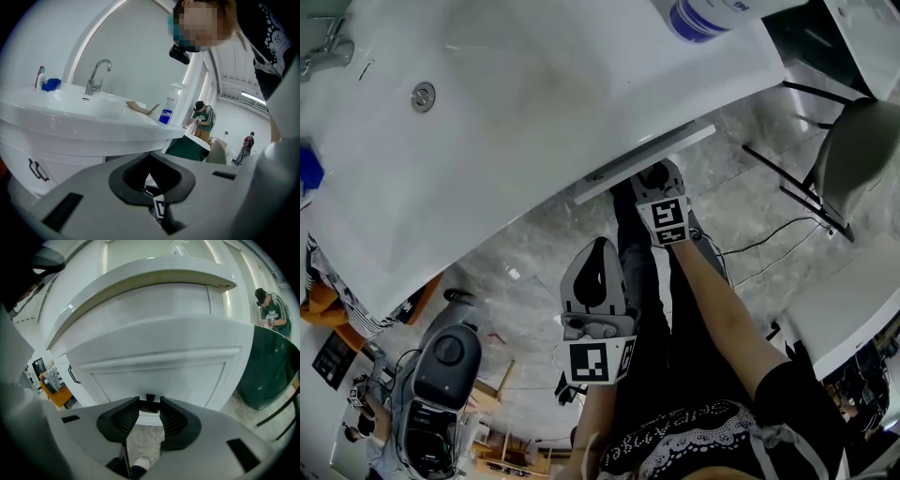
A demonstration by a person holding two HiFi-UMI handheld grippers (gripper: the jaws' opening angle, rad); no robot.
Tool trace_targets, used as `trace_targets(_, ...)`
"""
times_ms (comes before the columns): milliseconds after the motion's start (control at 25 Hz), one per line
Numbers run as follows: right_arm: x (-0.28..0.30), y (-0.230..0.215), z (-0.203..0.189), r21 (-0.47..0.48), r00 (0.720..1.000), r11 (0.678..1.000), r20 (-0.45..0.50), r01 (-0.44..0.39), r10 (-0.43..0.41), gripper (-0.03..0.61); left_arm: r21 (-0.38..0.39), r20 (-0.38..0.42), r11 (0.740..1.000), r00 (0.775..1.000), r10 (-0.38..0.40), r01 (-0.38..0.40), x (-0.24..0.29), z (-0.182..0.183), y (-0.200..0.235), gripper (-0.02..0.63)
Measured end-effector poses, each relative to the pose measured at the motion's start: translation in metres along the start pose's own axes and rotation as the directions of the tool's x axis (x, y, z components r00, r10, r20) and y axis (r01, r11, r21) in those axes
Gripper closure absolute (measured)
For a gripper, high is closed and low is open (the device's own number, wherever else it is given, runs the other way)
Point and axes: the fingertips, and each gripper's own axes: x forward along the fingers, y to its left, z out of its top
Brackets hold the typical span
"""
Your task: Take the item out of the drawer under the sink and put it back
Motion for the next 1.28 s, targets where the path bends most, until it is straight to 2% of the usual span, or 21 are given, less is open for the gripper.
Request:
trace_targets(560, -0.013, 0.001, -0.005, -0.014, 0.999, 0.999, 0.008, -0.037, 0.037, 0.446, 0.045, 0.01, 0.999, 1.0, -0.02, 0.02, 0.004, 0.004, -0.019, 0.611)
trace_targets(800, -0.011, 0.002, -0.008, -0.014, 0.995, 0.997, -0.067, -0.075, 0.074, 0.445, 0.057, 0.024, 0.998, 1.0, -0.02, 0.018, 0.004, 0.013, -0.022, 0.611)
trace_targets(1000, -0.028, -0.001, 0.0, -0.058, 0.99, 0.994, -0.114, -0.093, 0.086, 0.448, 0.06, 0.066, 0.998, 0.998, -0.021, 0.017, -0.002, 0.03, -0.021, 0.611)
trace_targets(1080, -0.043, -0.008, 0.007, -0.057, 0.992, 0.995, -0.102, -0.085, 0.079, 0.468, 0.058, 0.084, 0.998, 0.996, -0.015, 0.01, -0.007, 0.037, -0.019, 0.611)
trace_targets(1160, -0.06, -0.014, 0.019, -0.066, 0.993, 0.994, -0.087, -0.086, 0.08, 0.543, 0.063, 0.096, 0.998, 0.995, -0.005, -0.001, -0.011, 0.045, -0.015, 0.611)
trace_targets(1280, -0.084, -0.016, 0.042, -0.08, 0.992, 0.99, -0.061, -0.115, 0.11, 0.56, 0.072, 0.113, 0.997, 0.994, 0.006, -0.015, -0.019, 0.057, -0.01, 0.611)
